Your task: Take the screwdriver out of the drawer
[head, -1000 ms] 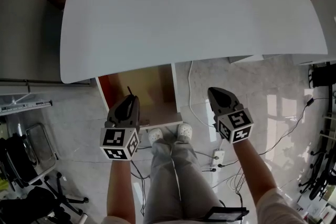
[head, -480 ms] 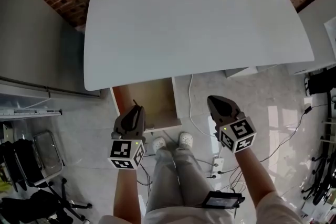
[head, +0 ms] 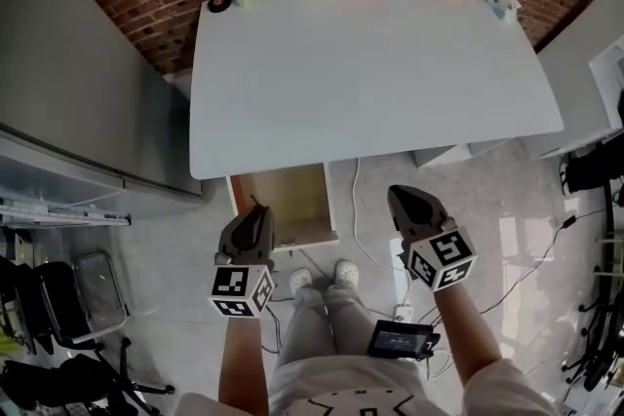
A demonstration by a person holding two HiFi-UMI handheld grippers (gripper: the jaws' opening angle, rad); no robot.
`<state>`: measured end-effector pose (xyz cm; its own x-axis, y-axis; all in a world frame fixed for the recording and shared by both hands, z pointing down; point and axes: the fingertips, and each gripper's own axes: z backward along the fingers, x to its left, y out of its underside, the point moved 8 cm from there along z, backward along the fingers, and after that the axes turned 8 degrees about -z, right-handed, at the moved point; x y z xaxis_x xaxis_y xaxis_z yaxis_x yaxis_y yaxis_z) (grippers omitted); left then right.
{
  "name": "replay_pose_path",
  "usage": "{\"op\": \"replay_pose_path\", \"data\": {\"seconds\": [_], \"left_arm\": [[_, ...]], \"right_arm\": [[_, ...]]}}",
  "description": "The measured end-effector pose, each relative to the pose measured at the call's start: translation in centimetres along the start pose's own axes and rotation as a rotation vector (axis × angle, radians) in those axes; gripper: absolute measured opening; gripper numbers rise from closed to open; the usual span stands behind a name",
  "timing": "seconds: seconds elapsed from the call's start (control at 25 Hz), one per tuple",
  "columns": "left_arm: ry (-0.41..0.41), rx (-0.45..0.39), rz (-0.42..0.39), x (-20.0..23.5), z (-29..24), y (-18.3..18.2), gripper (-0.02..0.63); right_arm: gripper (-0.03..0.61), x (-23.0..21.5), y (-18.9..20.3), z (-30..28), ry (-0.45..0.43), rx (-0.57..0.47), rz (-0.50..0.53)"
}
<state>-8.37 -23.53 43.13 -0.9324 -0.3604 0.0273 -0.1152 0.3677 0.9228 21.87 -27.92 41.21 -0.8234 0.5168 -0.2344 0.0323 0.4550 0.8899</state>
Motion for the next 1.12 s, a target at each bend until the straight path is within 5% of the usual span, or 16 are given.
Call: {"op": "replay_pose_path", "data": {"seconds": [0.64,1.12], "left_arm": [[-0.046,-0.161,-0.023,0.7,3.9,-9.1,0.06],[-0.069,-0.333,-0.085,1.5,6.5,-15.4,0.06]], "right_arm": [[0.02,3.5,-9.9,4.6,0.057,-0.2,0.136],[0.02,5.6,-14.9,8.2,0.048,-0.423,0.039]]}}
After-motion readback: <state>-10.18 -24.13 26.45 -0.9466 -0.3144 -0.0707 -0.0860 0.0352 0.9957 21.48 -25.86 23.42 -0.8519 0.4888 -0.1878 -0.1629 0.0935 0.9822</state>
